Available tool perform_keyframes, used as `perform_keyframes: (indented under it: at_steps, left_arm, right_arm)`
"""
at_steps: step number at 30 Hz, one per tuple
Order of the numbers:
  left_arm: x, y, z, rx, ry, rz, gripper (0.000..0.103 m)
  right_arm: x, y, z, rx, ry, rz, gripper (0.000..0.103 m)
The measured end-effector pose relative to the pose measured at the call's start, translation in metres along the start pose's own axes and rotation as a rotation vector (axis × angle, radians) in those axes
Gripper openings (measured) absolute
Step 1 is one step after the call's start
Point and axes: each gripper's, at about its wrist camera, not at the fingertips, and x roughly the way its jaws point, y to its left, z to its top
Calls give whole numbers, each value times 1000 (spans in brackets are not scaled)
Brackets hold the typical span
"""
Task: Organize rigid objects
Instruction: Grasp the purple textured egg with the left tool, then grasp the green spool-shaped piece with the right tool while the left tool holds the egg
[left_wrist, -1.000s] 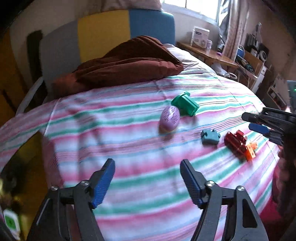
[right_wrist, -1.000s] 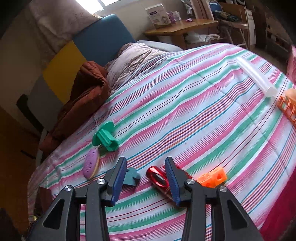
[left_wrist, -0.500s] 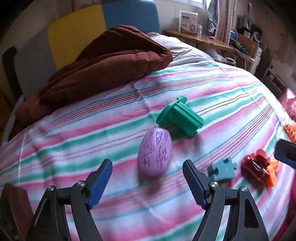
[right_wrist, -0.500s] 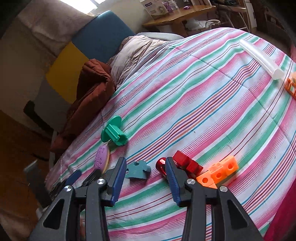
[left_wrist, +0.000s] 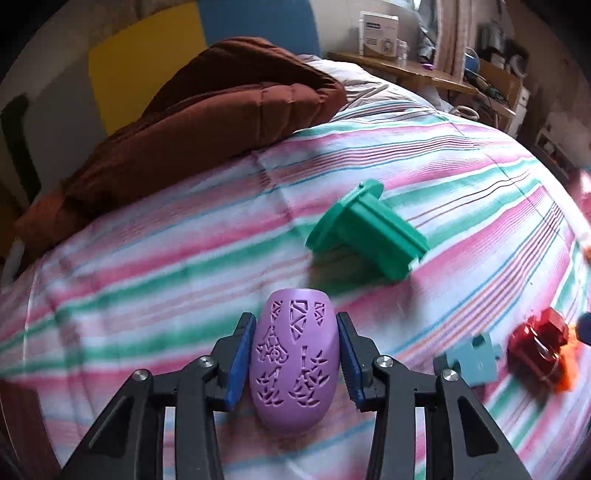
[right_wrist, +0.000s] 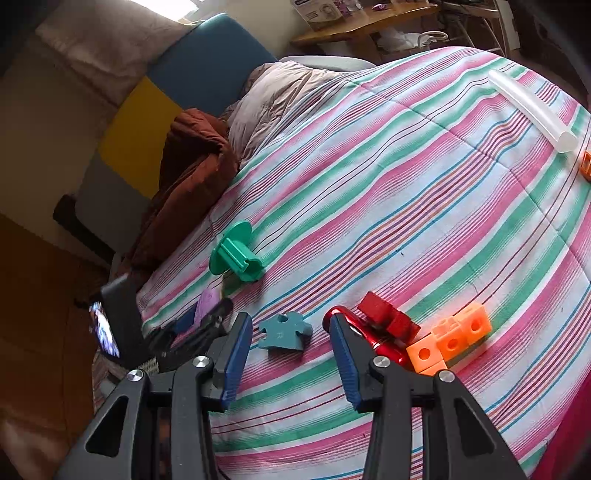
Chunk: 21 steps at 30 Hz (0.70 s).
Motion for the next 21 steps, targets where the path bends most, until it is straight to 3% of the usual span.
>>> perform_keyframes:
  at_steps: [10, 17, 21]
  left_arm:
    - [-52, 0, -80, -88, -17, 24, 44]
    - [-99, -7, -154, -77, -88, 53, 44]
    - [-114, -9, -181, -43, -132, 64, 44]
  right_arm:
    - [5, -5, -2, -5, 22, -29, 44]
    - [13, 4, -7, -67, 54, -59, 44]
    - [17, 6, -10, -91, 61, -80, 44]
